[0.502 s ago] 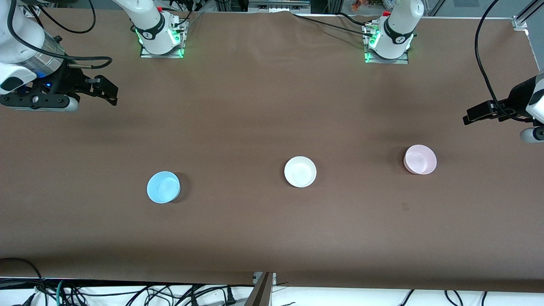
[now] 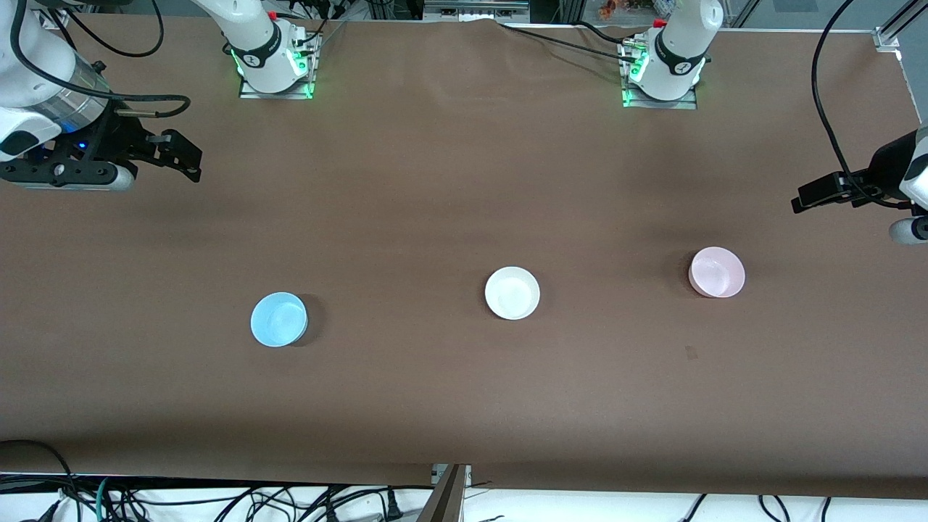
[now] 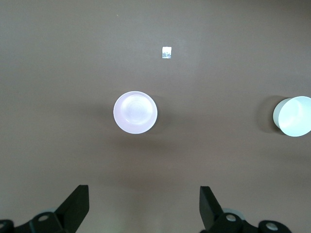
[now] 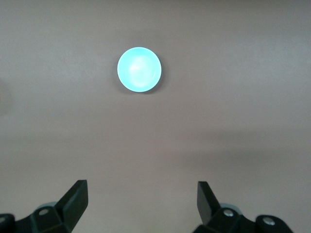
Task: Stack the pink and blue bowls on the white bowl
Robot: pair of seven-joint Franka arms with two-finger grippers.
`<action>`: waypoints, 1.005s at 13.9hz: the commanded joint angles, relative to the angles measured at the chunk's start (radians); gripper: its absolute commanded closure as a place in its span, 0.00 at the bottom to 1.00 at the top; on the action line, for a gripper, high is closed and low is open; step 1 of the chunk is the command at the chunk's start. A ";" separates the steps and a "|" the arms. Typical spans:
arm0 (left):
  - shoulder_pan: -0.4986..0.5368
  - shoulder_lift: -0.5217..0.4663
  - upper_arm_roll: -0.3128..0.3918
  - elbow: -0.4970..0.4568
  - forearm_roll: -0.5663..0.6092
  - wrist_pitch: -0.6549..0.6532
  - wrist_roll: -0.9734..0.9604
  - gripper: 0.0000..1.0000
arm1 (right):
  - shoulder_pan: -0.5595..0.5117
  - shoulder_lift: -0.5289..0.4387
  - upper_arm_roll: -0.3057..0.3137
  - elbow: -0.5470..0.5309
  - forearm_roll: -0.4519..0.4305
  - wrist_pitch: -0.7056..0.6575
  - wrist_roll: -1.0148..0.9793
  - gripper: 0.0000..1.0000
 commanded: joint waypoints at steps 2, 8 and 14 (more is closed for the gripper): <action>0.049 0.038 0.037 -0.026 -0.029 0.024 0.041 0.00 | -0.009 -0.001 0.000 -0.007 0.033 0.040 -0.070 0.01; 0.120 0.117 0.097 -0.323 -0.161 0.403 0.312 0.00 | -0.009 0.001 -0.021 -0.002 0.062 0.043 -0.098 0.01; 0.127 0.213 0.105 -0.487 -0.238 0.687 0.421 0.00 | -0.007 0.013 -0.018 0.019 0.098 0.045 -0.100 0.01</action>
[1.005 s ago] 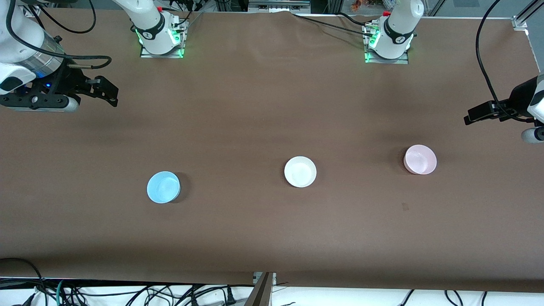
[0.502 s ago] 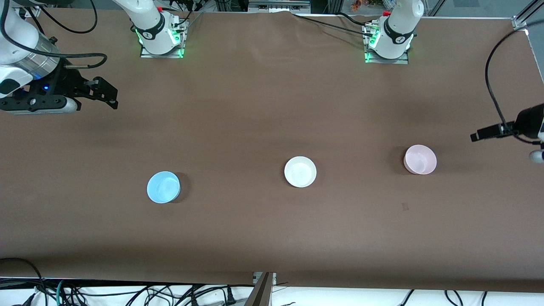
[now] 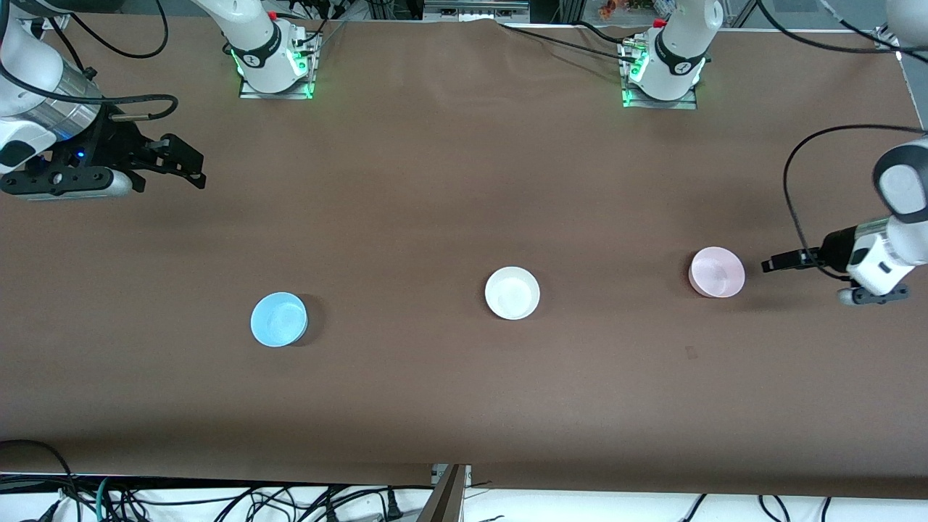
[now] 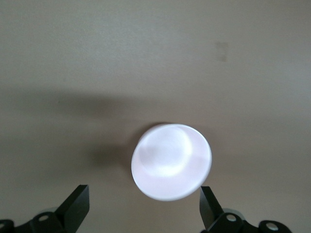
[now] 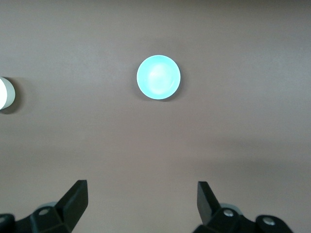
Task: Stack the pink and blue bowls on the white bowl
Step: 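Move the left gripper down over the pink bowl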
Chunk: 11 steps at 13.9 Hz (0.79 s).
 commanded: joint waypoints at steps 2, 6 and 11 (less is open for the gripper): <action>-0.003 -0.020 0.003 -0.119 -0.028 0.147 0.071 0.00 | -0.011 0.008 0.004 0.038 0.012 -0.002 -0.016 0.01; -0.017 0.015 0.001 -0.180 -0.034 0.271 0.097 0.05 | -0.013 0.013 0.003 0.040 0.014 0.000 -0.013 0.01; -0.029 0.058 0.001 -0.185 -0.044 0.311 0.189 0.19 | -0.012 0.014 0.003 0.040 0.006 -0.002 -0.012 0.01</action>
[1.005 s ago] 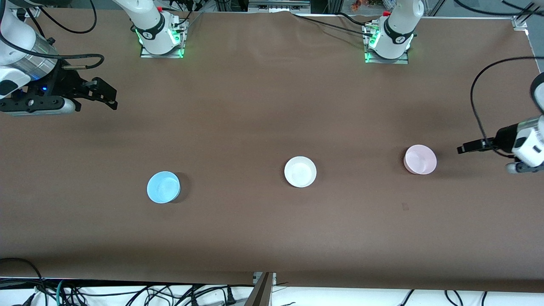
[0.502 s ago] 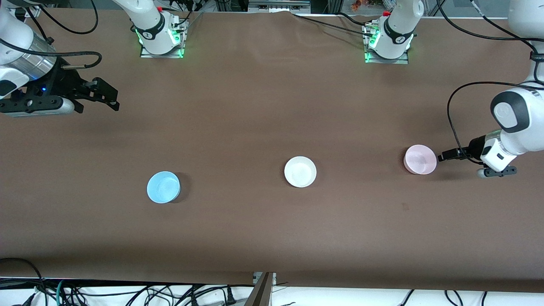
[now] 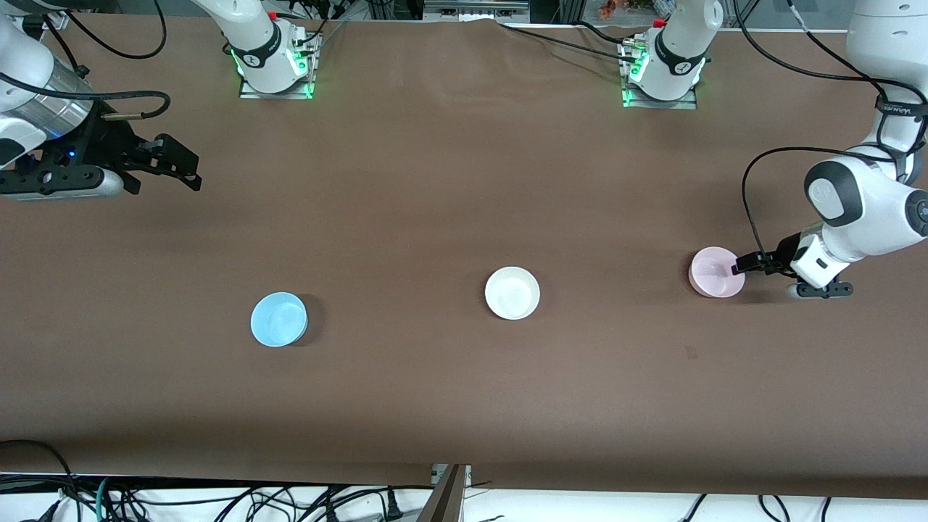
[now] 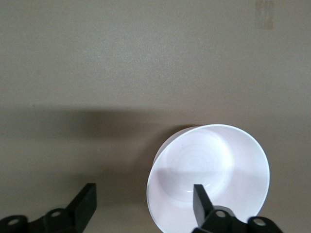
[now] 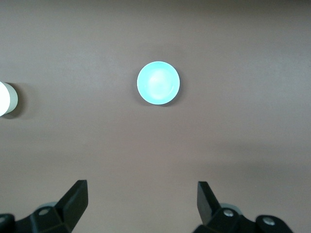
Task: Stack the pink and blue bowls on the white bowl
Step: 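Close the left gripper on the pink bowl's rim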
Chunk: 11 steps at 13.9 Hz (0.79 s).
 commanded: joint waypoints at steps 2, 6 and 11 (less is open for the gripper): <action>-0.010 0.014 0.007 -0.004 -0.057 0.020 0.076 0.29 | -0.010 0.009 0.002 0.024 0.003 -0.005 -0.013 0.01; -0.010 0.027 0.007 -0.003 -0.094 0.018 0.097 0.77 | -0.011 0.014 0.002 0.024 0.001 -0.004 -0.013 0.01; -0.015 0.022 0.007 0.010 -0.094 0.000 0.093 1.00 | -0.024 0.015 0.001 0.024 0.004 -0.004 -0.013 0.01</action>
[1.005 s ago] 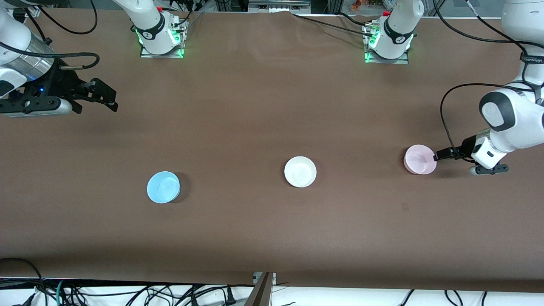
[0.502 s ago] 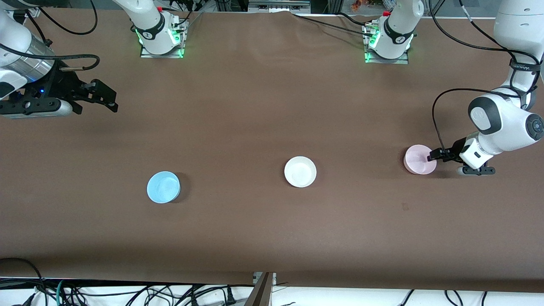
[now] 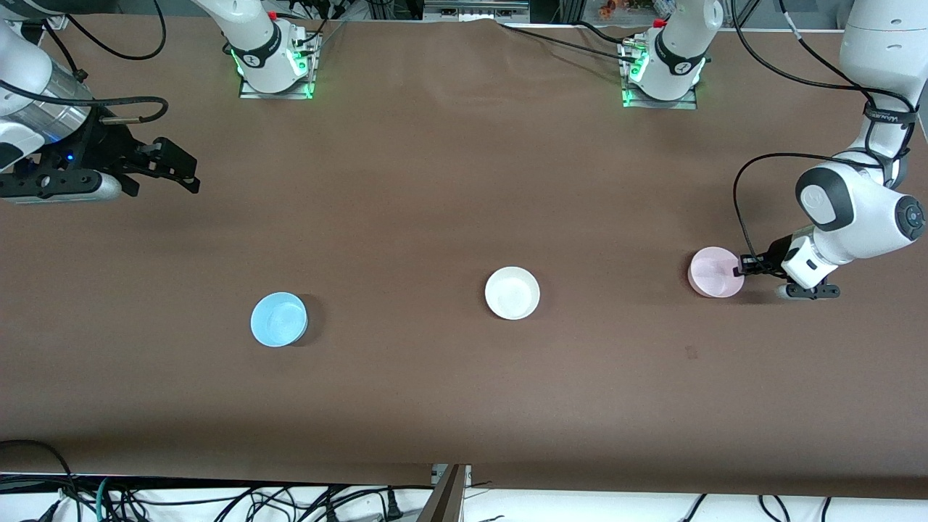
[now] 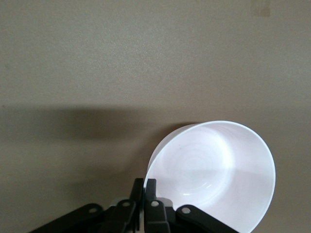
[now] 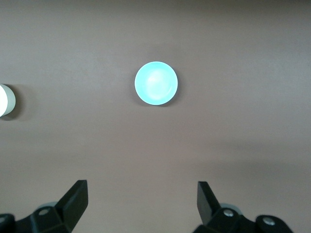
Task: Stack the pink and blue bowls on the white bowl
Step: 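Close the left gripper on the pink bowl's rim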
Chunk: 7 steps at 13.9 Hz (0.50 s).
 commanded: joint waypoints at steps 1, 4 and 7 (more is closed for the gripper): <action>-0.012 -0.011 0.006 0.018 -0.034 -0.028 0.030 1.00 | -0.014 0.010 0.004 0.023 0.005 -0.006 -0.013 0.01; -0.051 -0.019 -0.003 0.122 -0.058 -0.118 -0.002 1.00 | -0.014 0.010 0.004 0.023 0.005 -0.006 -0.011 0.01; -0.100 -0.021 -0.070 0.179 -0.067 -0.128 -0.040 1.00 | -0.013 0.010 0.004 0.023 0.003 -0.006 -0.011 0.01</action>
